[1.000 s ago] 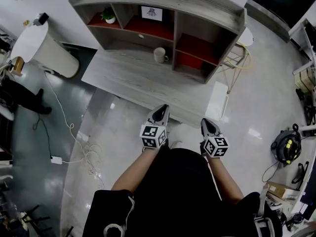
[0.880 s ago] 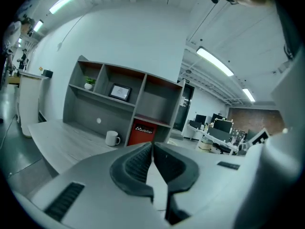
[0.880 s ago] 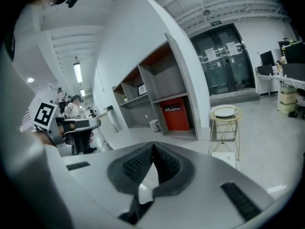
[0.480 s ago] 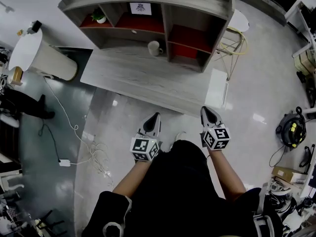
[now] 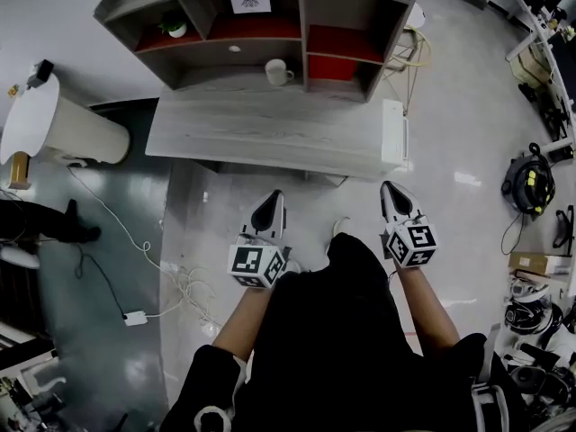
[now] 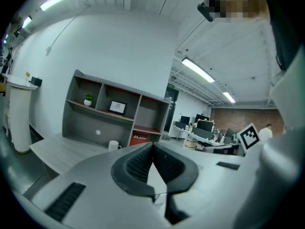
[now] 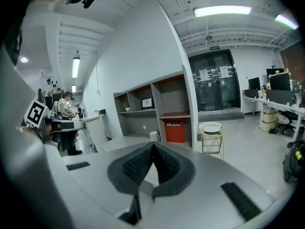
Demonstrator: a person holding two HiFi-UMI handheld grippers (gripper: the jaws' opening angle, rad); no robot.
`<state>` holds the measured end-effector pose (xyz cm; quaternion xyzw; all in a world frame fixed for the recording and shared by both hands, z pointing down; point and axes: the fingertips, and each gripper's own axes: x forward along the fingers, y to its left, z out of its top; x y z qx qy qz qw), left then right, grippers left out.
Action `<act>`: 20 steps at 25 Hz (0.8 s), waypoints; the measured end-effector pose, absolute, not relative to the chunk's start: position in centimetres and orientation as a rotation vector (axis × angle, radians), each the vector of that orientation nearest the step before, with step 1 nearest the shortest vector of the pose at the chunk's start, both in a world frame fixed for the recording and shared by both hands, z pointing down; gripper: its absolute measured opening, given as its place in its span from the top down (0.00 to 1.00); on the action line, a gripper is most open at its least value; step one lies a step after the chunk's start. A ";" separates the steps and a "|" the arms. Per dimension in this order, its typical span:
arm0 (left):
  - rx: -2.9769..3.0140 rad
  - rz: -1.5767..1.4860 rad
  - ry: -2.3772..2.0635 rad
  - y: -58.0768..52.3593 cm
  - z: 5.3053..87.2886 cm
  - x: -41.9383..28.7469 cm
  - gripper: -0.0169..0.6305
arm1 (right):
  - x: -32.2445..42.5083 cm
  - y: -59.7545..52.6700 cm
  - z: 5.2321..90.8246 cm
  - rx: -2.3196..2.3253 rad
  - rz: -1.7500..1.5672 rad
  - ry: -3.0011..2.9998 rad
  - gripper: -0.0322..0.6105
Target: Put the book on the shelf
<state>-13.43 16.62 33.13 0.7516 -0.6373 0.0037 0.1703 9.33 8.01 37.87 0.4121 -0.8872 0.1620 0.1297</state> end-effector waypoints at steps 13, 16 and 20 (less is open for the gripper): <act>2.183 -0.079 -1.740 28.6 31.5 -19.3 0.96 | 3.3 23.6 35.3 1.266 0.421 -2.540 0.95; 2.214 -0.075 -1.725 29.9 30.5 -18.8 0.96 | 3.9 24.6 33.6 1.280 0.362 -2.549 0.95; 2.277 -0.058 -1.702 30.7 29.1 -16.8 0.96 | 5.6 24.9 32.7 1.294 0.366 -2.569 0.95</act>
